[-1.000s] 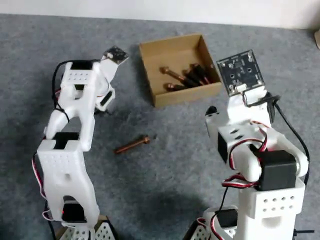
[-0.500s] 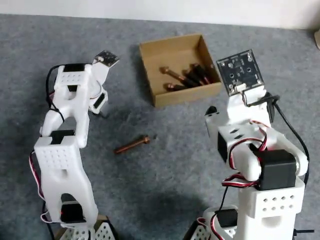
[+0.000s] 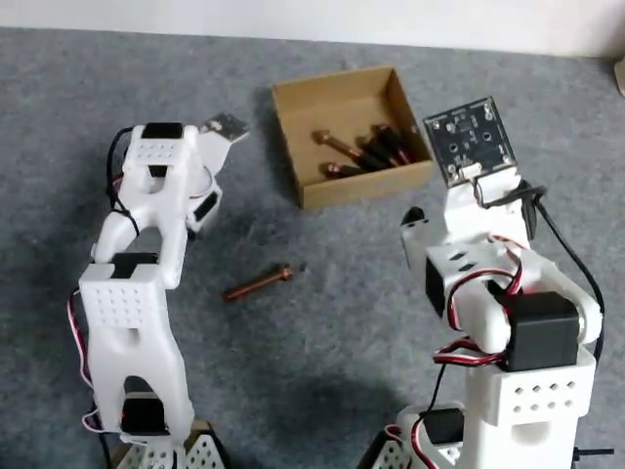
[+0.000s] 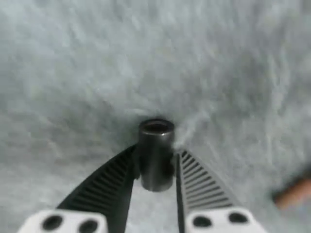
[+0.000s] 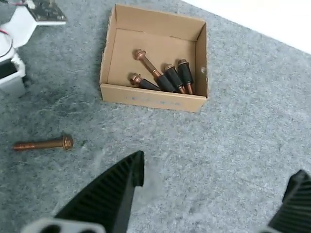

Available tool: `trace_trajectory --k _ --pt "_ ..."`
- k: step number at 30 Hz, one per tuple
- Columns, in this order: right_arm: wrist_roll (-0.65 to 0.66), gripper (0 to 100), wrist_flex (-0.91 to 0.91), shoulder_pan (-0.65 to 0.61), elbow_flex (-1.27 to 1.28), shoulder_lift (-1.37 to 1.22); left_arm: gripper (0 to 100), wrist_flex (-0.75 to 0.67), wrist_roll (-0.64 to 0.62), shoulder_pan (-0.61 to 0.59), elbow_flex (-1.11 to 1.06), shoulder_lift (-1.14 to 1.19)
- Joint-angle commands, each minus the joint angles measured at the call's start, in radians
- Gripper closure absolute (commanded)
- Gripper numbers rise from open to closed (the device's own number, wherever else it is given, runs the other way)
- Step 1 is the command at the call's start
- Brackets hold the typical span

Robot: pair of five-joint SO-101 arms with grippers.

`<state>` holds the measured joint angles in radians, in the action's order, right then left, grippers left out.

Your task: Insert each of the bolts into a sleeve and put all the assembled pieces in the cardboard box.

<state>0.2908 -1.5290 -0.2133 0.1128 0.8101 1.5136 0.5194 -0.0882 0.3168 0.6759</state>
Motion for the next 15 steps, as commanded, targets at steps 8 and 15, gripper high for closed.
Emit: trace_trajectory --k 8,15 --pt "0.011 59.5 -0.005 0.013 0.002 0.010 99 0.236 -0.175 0.289 -0.010 -0.263" --pt "0.012 59.5 -0.005 0.025 0.002 0.010 99 0.233 -0.242 0.584 -0.236 -0.495"
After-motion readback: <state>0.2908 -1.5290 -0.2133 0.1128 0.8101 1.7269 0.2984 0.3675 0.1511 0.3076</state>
